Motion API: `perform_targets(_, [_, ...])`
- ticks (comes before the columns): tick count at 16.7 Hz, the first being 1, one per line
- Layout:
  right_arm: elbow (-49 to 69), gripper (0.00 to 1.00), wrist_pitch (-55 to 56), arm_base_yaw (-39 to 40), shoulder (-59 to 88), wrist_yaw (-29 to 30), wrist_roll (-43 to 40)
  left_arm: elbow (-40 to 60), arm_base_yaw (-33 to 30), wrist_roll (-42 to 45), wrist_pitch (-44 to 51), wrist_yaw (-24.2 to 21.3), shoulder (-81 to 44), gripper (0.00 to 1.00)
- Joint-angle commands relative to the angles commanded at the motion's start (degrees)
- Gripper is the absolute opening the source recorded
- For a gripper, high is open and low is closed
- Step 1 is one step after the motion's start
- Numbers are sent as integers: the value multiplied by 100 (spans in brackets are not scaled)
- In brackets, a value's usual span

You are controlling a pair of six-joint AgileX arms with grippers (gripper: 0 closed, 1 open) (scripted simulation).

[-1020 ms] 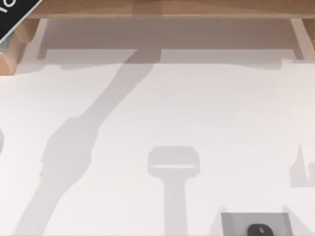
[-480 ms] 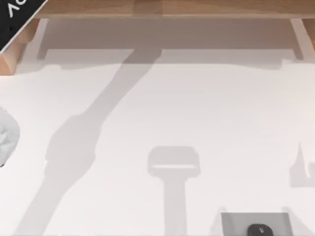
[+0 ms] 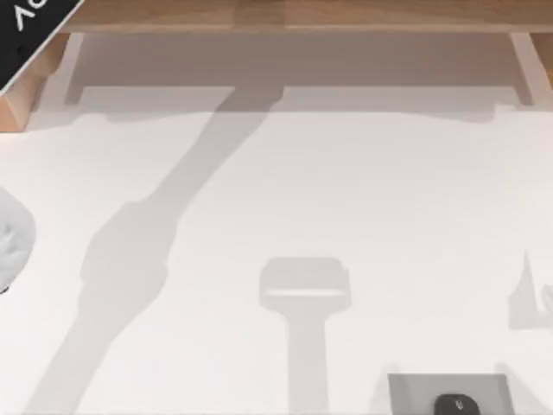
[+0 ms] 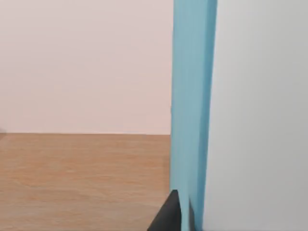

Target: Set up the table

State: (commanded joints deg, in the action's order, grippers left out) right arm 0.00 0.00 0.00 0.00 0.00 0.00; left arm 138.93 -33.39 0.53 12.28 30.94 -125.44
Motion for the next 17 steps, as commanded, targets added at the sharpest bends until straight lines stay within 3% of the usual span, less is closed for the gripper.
perform_targets(5, [0, 100, 0, 0, 0, 0, 0, 0, 0, 0, 0, 0, 0, 2])
perform_targets(17, [0, 100, 0, 0, 0, 0, 0, -241, -81, 6, -42, 58, 212, 0])
